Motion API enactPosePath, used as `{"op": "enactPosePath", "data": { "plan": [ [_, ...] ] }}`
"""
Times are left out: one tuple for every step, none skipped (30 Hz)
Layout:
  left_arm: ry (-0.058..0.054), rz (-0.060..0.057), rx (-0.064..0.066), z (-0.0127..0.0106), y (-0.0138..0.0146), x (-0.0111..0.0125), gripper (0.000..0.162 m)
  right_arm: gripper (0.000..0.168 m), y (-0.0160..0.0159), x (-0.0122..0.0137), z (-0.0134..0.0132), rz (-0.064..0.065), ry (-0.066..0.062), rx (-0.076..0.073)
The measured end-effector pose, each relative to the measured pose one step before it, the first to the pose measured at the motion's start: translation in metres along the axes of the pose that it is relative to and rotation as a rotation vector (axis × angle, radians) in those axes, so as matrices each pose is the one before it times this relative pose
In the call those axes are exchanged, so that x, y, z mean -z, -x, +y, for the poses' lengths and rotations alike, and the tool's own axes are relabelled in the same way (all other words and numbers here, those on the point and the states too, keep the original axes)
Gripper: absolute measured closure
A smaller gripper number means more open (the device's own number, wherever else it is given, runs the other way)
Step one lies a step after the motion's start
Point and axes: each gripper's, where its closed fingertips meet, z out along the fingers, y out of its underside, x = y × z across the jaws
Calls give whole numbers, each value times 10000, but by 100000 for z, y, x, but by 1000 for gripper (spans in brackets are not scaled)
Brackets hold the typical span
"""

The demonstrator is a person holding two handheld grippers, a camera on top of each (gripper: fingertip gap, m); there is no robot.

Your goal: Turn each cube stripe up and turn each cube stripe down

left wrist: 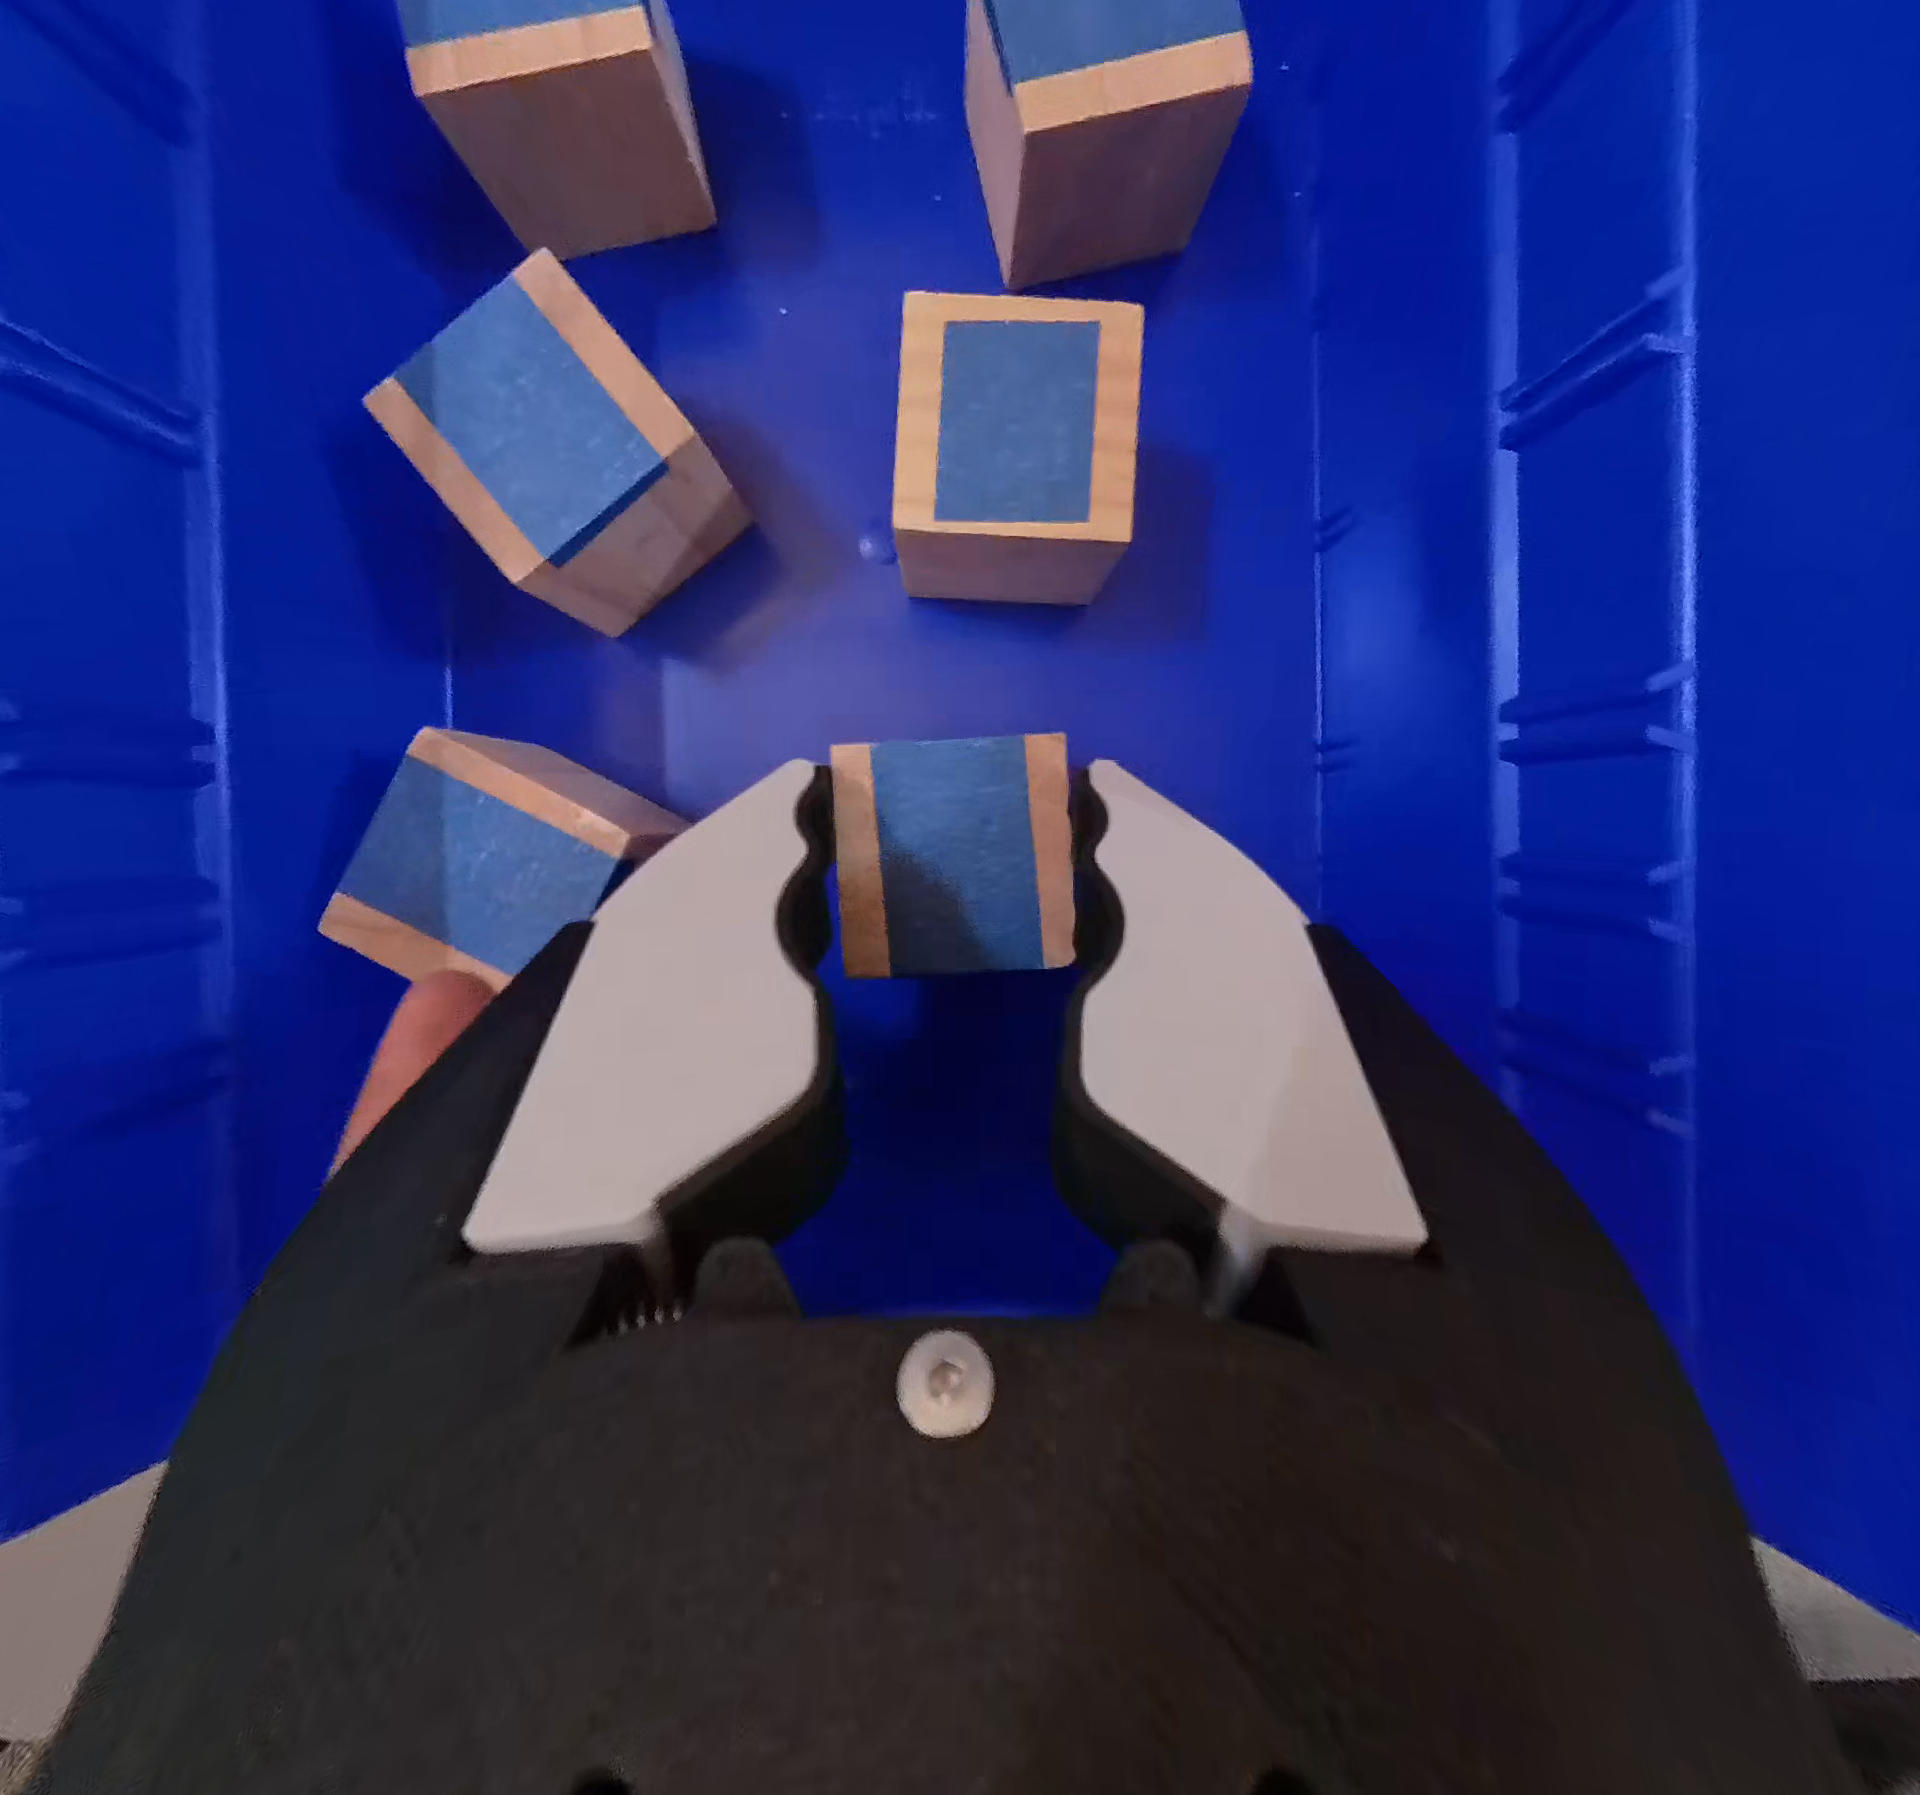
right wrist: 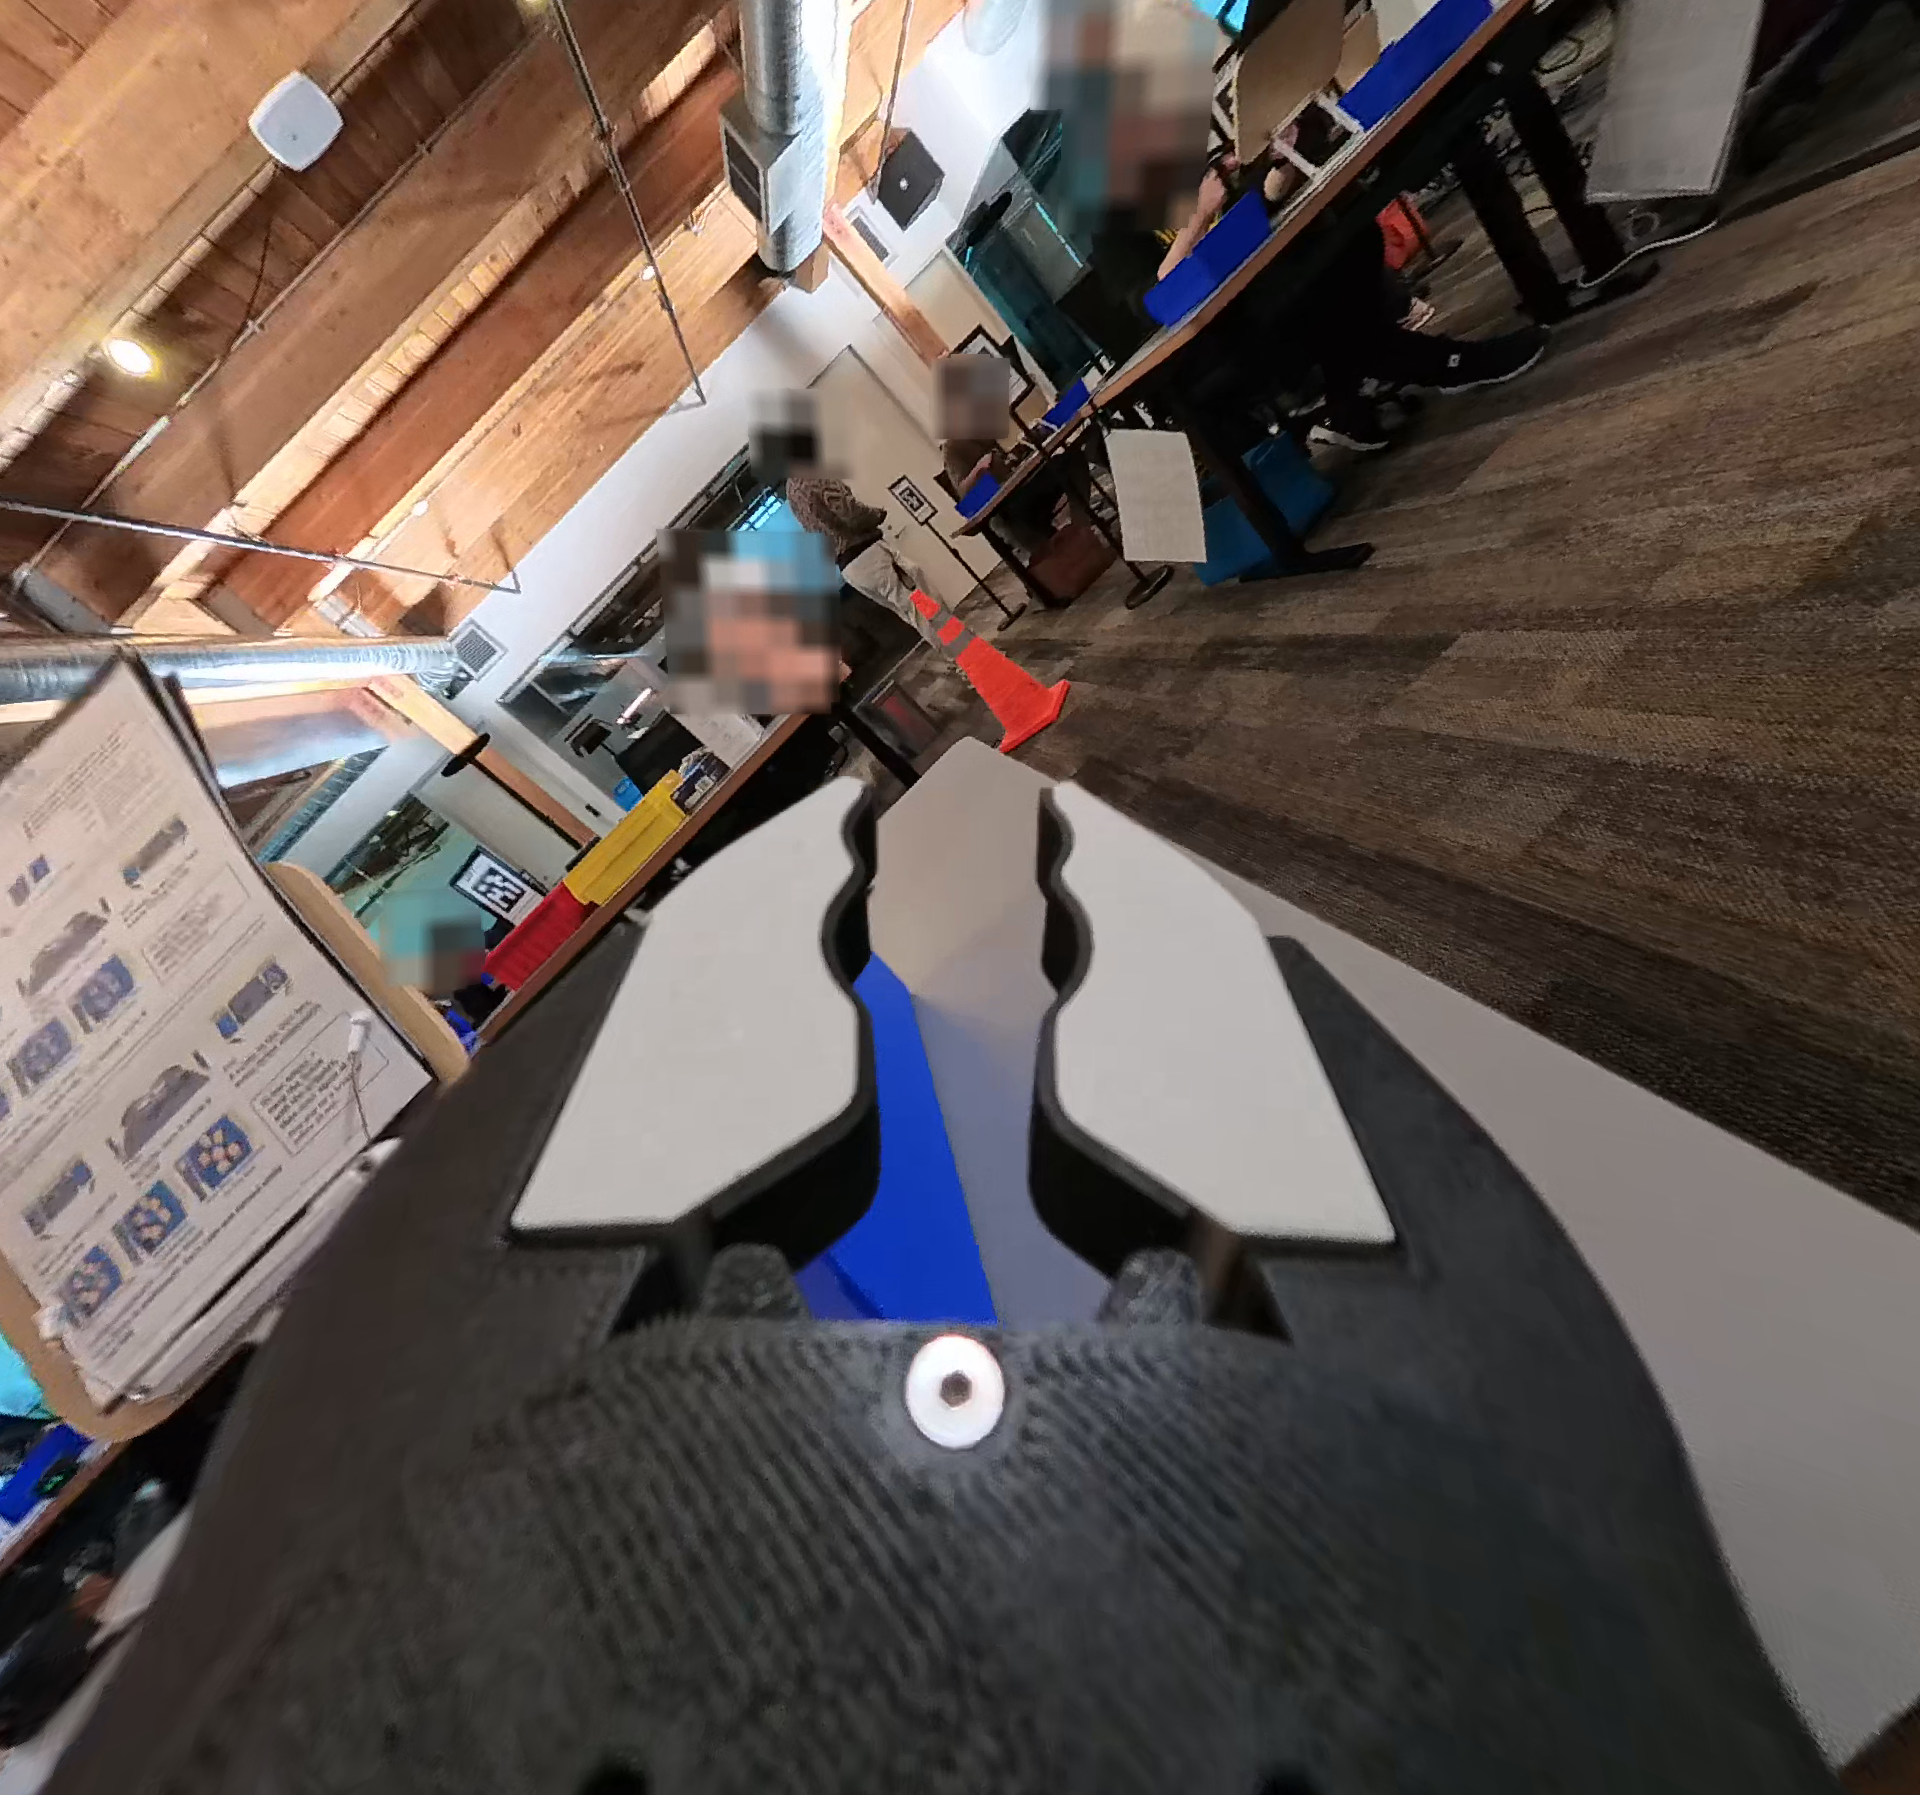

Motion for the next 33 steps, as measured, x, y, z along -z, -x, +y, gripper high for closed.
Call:
{"op": "enactPosePath", "data": {
  "plan": [
    [-21, 203, -22, -4, -273, 61, 117, 139, 92, 22, -198, 79, -49, 310],
    [-17, 248, 50, -20, -271, 138, 117, 138, 249, -3, -199, 75, -46, 469],
    [-159, 146, 141, -265, -93, 316, 118, 138, 415, 3, -188, 71, -32, 573],
    [-333, 42, 151, -569, 52, 540, 118, 137, 563, 11, -213, 42, -37, 594],
    [-453, 17, 140, -825, 73, 750, 118, 137, 744, 27, -287, -1, -73, 507],
    [-532, 67, 136, -1047, -43, 924, 118, 136, 956, 38, -403, -96, -134, 365],
    [-627, 154, 136, -1272, -223, 1055, 118, 135, 1185, 29, -489, -212, -161, 218],
    [-774, 288, 135, -1560, -528, 1137, 118, 135, 1395, 20, -514, -322, -148, 136],
    [-882, 447, 139, -1779, -881, 1180, 118, 135, 1525, -42, -514, -378, -120, 163],
    [-948, 655, 165, -1937, -1331, 1144, 118, 134, 1593, -85, -486, -384, -62, 231],
    [-984, 965, 127, -2022, -1934, 1072, 119, 134, 1663, -130, -456, -404, -20, 294],
    [-947, 1144, 105, -1949, -2383, 873, 119, 133, 1747, -144, -454, -441, -1, 307],
    [-819, 1232, 157, -1735, -2633, 612, 119, 132, 1842, -169, -436, -478, 12, 282],
    [-656, 1179, 211, -1446, -2597, 251, 119, 131, 1901, -193, -428, -491, 24, 245],
    [-497, 1039, 192, -1103, -2388, -61, 119, 131, 1965, -223, -415, -508, 26, 185],
    [-371, 846, 160, -764, -2060, -347, 119, 130, 2043, -252, -406, -533, 22, 100],
    [-249, 673, 143, -436, -1743, -579, 119, 130, 2136, -280, -370, -573, 5, -3],
    [-113, 580, 97, -80, -1521, -771, 119, 130, 2217, -321, -301, -597, -26, -141],
    [-28, 525, 57, 195, -1368, -915, 120, 130, 2252, -364, -193, -625, -75, -341],
    [2, 505, 56, 362, -1248, -1029, 119, 131, 2282, -417, 1, -648, -101, -577],
    [2, 519, 84, 481, -1185, -1134, 119, 131, 2244, -480, 305, -665, -107, -802],
    [2, 516, 127, 621, -1077, -1224, 119, 131, 2122, -557, 745, -653, -53, -918],
    [73, 409, 172, 810, -784, -1282, 119, 132, 1884, -632, 1275, -588, 44, -951],
    [120, 178, 262, 1004, -318, -1327, 120, 131, 1676, -685, 1811, -567, 189, -917],
    [218, 20, 327, 1238, 16, -1338, 120, 131, 1437, -745, 2289, -536, 351, -842],
    [260, 116, 326, 1375, -47, -1325, 120, 128, 1160, -780, 2570, -486, 465, -672],
    [171, 315, 355, 1346, -291, -1306, 120, 127, 857, -787, 2659, -389, 521, -443],
    [78, 455, 441, 1249, -413, -1242, 120, 126, 541, -746, 2600, -251, 523, -244],
    [36, 510, 558, 1204, -399, -1188, 120, 125, 371, -656, 2388, -159, 519, -66],
    [53, 524, 600, 1187, -352, -1112, 120, 128, 271, -516, 2041, -71, 426, 77],
    [52, 463, 591, 1180, -200, -1022, 120, 129, 280, -343, 1536, -13, 241, 132],
    [138, 359, 492, 1229, -29, -909, 120, 129, 427, -200, 948, -74, 35, 82],
    [166, 253, 346, 1205, 110, -802, 120, 129, 515, -71, 417, -141, -124, -45]
  ]
}}
